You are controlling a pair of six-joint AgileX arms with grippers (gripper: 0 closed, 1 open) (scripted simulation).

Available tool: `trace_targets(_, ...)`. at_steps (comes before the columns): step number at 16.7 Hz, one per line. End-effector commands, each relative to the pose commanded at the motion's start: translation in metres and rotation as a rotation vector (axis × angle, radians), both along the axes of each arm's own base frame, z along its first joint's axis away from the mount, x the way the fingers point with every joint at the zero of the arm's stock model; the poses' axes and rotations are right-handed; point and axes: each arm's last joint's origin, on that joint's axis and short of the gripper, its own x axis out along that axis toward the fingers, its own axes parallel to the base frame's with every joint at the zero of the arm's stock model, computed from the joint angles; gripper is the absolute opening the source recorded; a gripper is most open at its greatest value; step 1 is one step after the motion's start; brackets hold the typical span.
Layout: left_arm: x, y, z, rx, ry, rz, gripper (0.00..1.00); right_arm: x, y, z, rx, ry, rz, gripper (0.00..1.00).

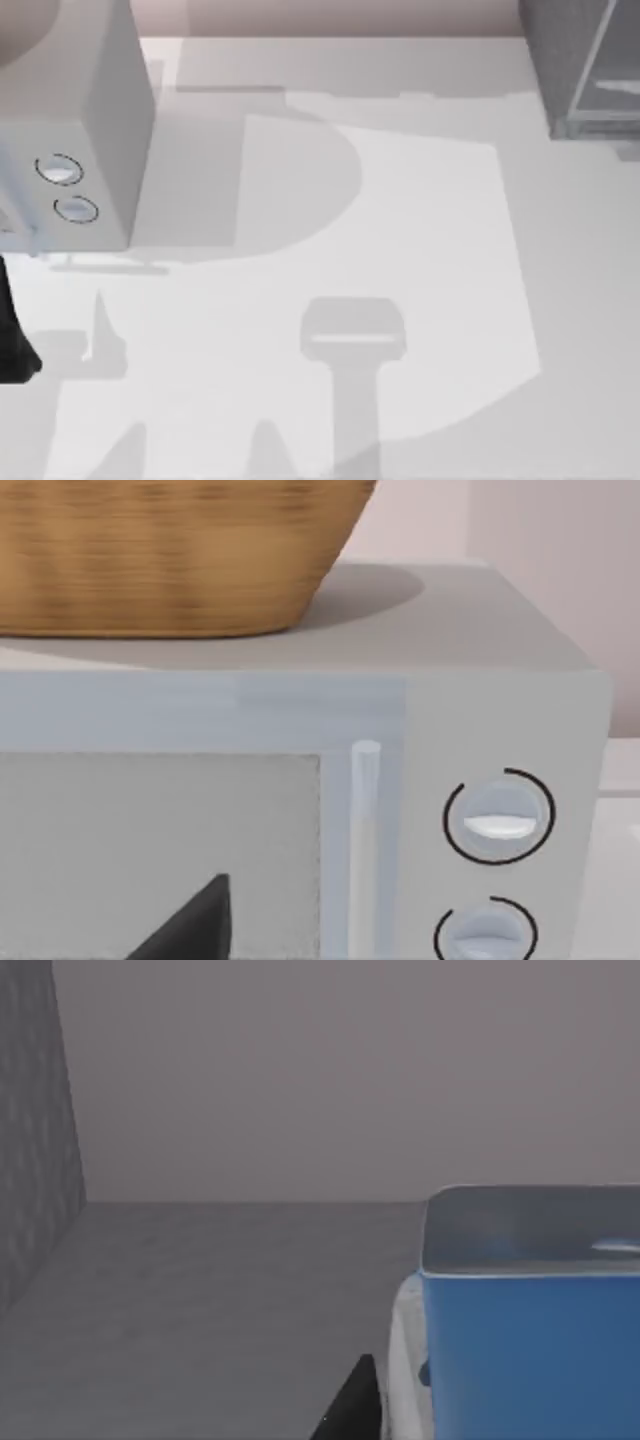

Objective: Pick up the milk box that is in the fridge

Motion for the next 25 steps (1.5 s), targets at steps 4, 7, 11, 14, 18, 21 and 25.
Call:
trace_targets(4,0.000,0.000,0.000,0.000,0.000,0.000,1.00,-0.030,0.002,0.002,-0.004,-0.010,0.005,0.00)
trace_targets(7,0.000,0.000,0.000,0.000,0.000,0.000,1.00,-0.032,0.002,0.002,-0.005,-0.013,0.005,0.00)
trace_targets(11,0.000,0.000,0.000,0.000,0.000,0.000,1.00,-0.036,0.007,0.003,0.000,0.011,0.013,0.00)
trace_targets(14,0.000,0.000,0.000,0.000,0.000,0.000,1.00,-0.054,0.019,0.017,0.000,0.055,0.023,0.00)
trace_targets(18,0.000,0.000,0.000,0.000,0.000,0.000,1.00,-0.097,0.044,0.055,-0.009,0.072,0.053,0.00)
trace_targets(21,0.000,0.000,0.000,0.000,0.000,0.000,1.00,-0.144,0.065,0.084,-0.019,0.054,0.070,0.00)
trace_targets(25,0.000,0.000,0.000,0.000,0.000,0.000,1.00,-0.218,0.086,0.098,-0.034,0.008,0.067,0.00)
